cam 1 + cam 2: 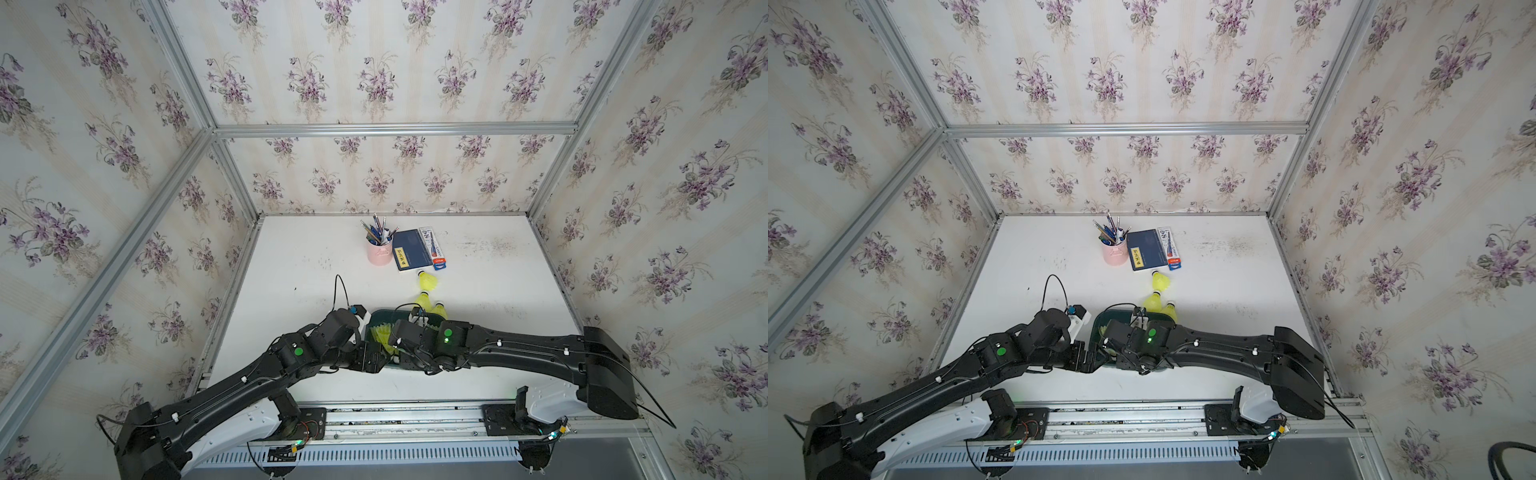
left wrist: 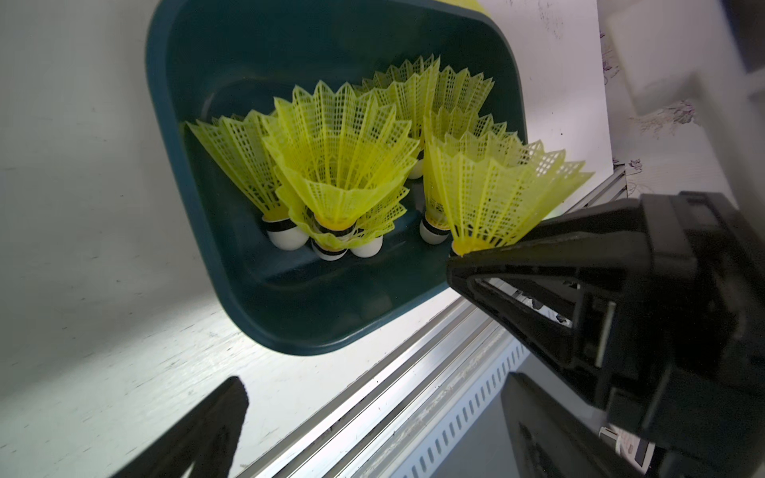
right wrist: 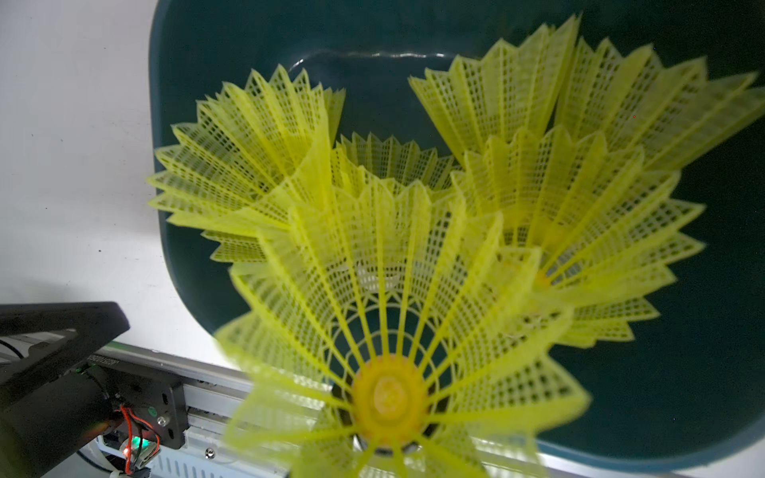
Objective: Put the shuttlecocks into the storage box
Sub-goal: Place the shuttlecock in the storage box.
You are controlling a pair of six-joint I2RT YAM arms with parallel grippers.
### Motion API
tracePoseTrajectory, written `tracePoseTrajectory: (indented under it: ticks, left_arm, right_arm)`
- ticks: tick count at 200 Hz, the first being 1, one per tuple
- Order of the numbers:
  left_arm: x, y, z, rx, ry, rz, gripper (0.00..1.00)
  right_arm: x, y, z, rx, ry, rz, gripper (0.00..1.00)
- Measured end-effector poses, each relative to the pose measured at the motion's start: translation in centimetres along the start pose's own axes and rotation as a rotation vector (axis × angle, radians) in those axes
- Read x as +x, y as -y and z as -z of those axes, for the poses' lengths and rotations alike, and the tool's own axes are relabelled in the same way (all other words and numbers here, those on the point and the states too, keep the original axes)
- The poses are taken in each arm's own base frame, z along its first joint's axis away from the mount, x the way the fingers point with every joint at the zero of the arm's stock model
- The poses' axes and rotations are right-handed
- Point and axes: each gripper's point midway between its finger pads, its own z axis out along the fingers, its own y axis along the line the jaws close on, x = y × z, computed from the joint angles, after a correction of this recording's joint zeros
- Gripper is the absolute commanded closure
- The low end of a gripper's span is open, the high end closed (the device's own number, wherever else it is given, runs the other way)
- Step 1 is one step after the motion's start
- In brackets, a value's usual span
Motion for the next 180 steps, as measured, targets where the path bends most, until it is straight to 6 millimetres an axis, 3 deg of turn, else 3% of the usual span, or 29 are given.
tracePoseTrajectory:
  ticks: [57,142,180]
  left_arm:
    - [0.1,0.0,-0.3,-0.004,-0.01,-0.001,0.0]
    - [0.2,0.1,-0.5,-0.001,-0.016,-0.003,0.0]
    - [0.2,0.1,-0.5,-0.001,-0.015,-0.003,0.0]
  right_arm:
    - [0.0,-0.4,-0.9,0.01,-0.002,0.008,0.78]
    - [0.2,0.1,-1.6,0.038,-0.014,0.018,0.61]
    - [0.2,0.2,-1.5,0.039,-0.014,0.018,0.6]
